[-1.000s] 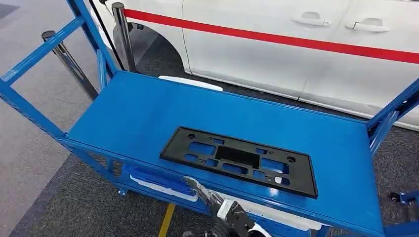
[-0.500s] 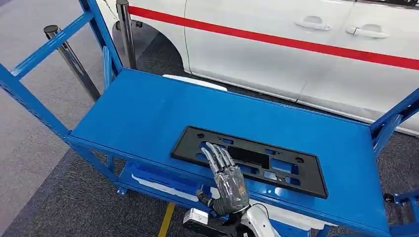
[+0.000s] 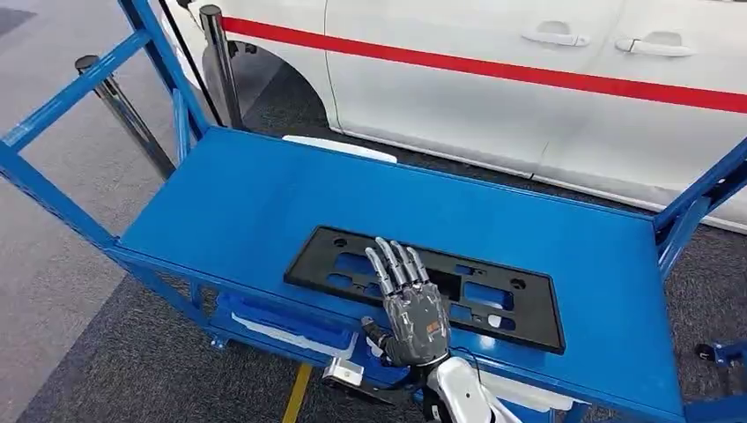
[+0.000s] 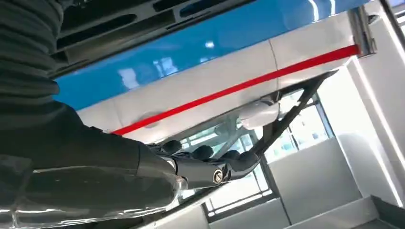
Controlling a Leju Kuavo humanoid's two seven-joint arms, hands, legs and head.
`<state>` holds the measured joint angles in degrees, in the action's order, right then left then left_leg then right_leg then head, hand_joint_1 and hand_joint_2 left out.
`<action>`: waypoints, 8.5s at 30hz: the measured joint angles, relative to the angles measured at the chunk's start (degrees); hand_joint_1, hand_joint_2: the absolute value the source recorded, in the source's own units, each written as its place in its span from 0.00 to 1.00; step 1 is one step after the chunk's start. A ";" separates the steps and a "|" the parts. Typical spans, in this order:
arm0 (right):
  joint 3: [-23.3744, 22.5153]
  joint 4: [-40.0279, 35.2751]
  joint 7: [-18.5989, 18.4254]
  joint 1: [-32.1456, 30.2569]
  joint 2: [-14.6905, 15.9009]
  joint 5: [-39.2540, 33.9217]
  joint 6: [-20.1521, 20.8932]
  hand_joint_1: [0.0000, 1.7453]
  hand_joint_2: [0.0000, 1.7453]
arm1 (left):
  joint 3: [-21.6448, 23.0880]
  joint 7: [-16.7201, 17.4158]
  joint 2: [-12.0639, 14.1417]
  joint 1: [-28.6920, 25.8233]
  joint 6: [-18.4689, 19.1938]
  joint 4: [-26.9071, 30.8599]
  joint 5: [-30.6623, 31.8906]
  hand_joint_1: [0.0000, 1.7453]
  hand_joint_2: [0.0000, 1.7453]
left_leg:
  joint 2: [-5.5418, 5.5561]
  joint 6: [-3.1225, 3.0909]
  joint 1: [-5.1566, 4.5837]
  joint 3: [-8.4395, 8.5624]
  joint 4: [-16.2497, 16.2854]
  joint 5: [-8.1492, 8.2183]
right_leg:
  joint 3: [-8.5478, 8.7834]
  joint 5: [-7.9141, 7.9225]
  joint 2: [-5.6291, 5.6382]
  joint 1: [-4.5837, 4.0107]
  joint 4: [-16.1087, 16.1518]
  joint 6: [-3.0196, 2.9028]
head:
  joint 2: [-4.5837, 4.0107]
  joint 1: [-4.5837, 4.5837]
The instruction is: Take the parts from the cabinet and place them on the table.
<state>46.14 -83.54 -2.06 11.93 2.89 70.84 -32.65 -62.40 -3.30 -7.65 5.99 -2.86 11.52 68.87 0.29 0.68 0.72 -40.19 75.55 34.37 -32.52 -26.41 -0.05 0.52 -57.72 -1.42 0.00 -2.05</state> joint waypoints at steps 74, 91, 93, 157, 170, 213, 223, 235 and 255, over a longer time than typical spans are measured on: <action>-7.30 1.51 -9.62 -1.10 6.64 -2.28 18.56 0.00 1.00 | 0.52 -4.90 1.11 -1.09 -3.41 0.00 -1.40 0.00 0.00 | -0.37 -2.90 0.23 8.47 -18.43 -8.28 | -5.71 -7.94 0.29 -0.05 -13.56 2.90 | 0.00 -0.09; -7.02 2.49 -8.92 -0.70 7.17 -3.41 20.02 0.95 1.00 | -0.28 -4.72 0.96 -1.27 -3.02 0.00 -1.20 0.00 0.00 | -0.16 0.26 0.24 0.37 0.19 1.08 | 0.19 0.01 -0.22 0.06 0.04 0.00 | 0.00 -0.02; -7.02 2.56 -8.92 -0.63 7.17 -3.50 19.98 0.95 1.00 | -0.28 -4.65 0.96 -1.36 -2.95 0.00 -1.20 0.00 0.00 | -0.19 0.15 0.30 1.94 -3.15 -2.08 | 0.35 -0.01 -0.13 0.07 0.01 0.03 | 0.00 -0.02; -8.74 -4.85 -5.13 -7.85 3.50 14.71 -2.99 0.94 1.00 | 0.46 0.63 -0.94 0.29 -1.35 0.00 1.53 0.00 1.00 | -0.09 -0.36 0.20 10.86 -12.85 -2.15 | -5.20 3.48 -0.25 -0.25 -1.52 -0.04 | 0.00 -0.02; -8.72 -4.83 -6.01 -7.44 3.02 17.90 -2.99 0.94 1.00 | 0.81 1.36 -1.68 1.09 -1.03 -0.04 1.09 0.00 1.00 | -0.78 -2.99 -0.08 6.41 -18.41 -9.93 | -8.51 -5.68 0.03 0.58 -18.56 3.44 | 0.00 -0.17; -4.13 -5.68 22.56 -5.18 -1.18 -65.17 26.64 0.94 1.00 | -0.26 2.47 -3.11 2.58 -2.19 -0.04 -2.43 0.00 1.00 | -0.81 0.80 0.55 -0.05 -8.49 -2.61 | 0.10 -1.51 -0.27 0.60 -1.45 -0.03 | 0.00 0.02; -5.05 -5.64 24.70 -5.89 -1.57 -78.79 38.15 0.94 1.00 | -0.20 2.90 -3.08 3.75 -2.19 -0.04 -1.92 0.00 1.00 | -0.48 -1.06 -0.56 14.78 -18.87 -2.77 | -5.96 4.99 -0.31 -0.09 -1.59 1.24 | 0.00 -0.02; -5.31 -5.16 25.88 -6.85 -1.90 -87.50 48.63 0.94 1.00 | 0.70 3.41 -3.54 4.29 -1.68 -0.09 -1.22 0.00 1.00 | -1.19 -2.61 -0.24 4.35 -17.54 -10.69 | -1.29 -1.10 -0.05 0.33 -11.12 3.08 | 0.00 -0.11; -5.38 -5.16 26.95 -6.57 -3.19 -85.27 50.16 0.94 1.00 | 1.14 3.28 -3.80 4.47 -1.90 -0.09 -1.31 0.00 1.00 | -3.12 -0.48 -0.54 9.02 -17.38 -6.30 | 1.01 -1.68 -5.49 -0.38 -0.63 1.39 | 0.00 -0.11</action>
<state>40.76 -88.70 24.90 5.36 -0.31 -14.43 17.51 -61.27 -0.02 -11.45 10.45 -4.76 11.43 67.56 -2.83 0.20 0.18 -31.17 58.16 28.07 -31.51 -28.09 -5.54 0.14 -58.35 -0.03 0.00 -2.16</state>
